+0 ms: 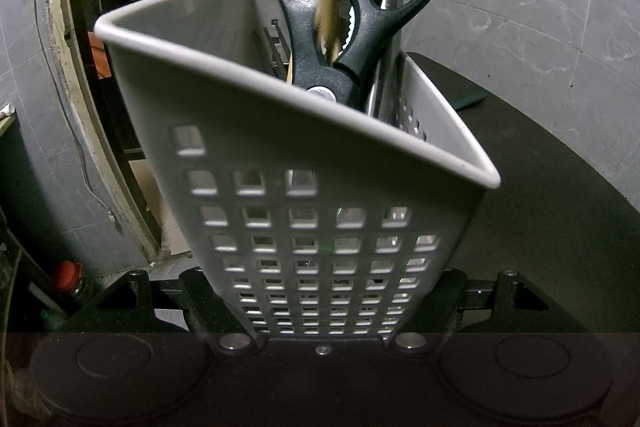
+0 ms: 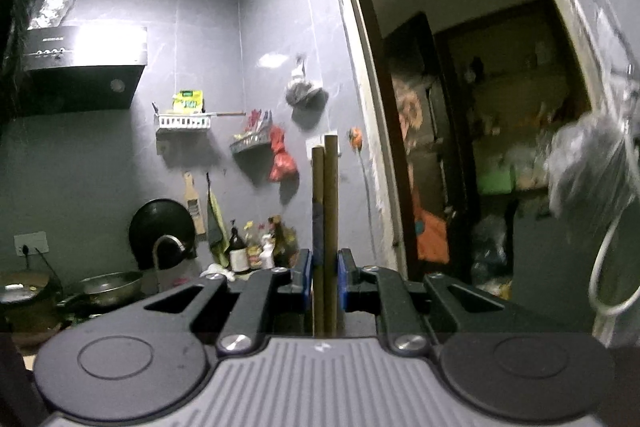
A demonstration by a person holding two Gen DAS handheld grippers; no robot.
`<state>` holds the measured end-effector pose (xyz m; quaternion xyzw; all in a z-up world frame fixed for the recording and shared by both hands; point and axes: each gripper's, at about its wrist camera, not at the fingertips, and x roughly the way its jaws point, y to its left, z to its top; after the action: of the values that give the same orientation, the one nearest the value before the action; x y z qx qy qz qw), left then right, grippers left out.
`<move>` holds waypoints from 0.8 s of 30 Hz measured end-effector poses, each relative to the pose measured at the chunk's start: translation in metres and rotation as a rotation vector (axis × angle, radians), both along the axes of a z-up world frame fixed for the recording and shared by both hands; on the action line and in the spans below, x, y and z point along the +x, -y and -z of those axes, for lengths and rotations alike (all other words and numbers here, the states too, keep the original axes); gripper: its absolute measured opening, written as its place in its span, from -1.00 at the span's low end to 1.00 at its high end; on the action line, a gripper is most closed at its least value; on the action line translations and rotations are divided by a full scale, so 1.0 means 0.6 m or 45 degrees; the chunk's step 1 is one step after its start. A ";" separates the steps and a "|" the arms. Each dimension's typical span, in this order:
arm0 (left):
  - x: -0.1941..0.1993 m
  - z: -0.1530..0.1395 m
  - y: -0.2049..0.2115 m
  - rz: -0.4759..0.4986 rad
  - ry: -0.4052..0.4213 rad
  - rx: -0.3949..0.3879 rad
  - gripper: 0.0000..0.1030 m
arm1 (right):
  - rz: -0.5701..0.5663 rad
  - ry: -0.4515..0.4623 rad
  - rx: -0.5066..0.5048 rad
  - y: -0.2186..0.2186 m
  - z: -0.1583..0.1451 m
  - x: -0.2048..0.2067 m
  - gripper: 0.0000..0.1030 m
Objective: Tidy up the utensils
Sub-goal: 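Lift the chopsticks with the right tool up toward the caddy, then drop the wooden chopsticks into the caddy by opening the right tool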
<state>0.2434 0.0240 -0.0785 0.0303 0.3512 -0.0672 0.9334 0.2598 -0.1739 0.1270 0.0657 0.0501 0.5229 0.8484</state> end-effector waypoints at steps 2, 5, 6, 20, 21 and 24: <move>0.000 0.000 0.000 0.001 0.000 0.000 0.49 | -0.019 -0.032 -0.020 -0.010 0.013 0.001 -0.71; 0.000 0.000 0.000 0.001 0.000 0.001 0.49 | -0.037 -0.081 -0.054 -0.021 0.035 0.005 -0.71; 0.000 0.000 0.000 0.001 0.000 0.001 0.49 | -0.043 -0.100 -0.063 -0.023 0.044 0.006 -0.71; -0.002 0.000 0.000 0.003 0.001 0.002 0.49 | -0.017 -0.246 -0.209 -0.013 0.097 0.003 0.46; -0.002 0.000 0.000 0.004 0.000 0.003 0.49 | 0.000 -0.256 -0.197 -0.004 0.097 0.003 0.49; -0.001 -0.001 0.001 0.006 -0.001 0.004 0.49 | 0.063 -0.263 -0.173 0.021 0.096 0.004 0.67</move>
<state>0.2427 0.0237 -0.0781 0.0324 0.3516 -0.0688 0.9331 0.2623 -0.1864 0.0692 0.0628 0.1711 0.4876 0.8539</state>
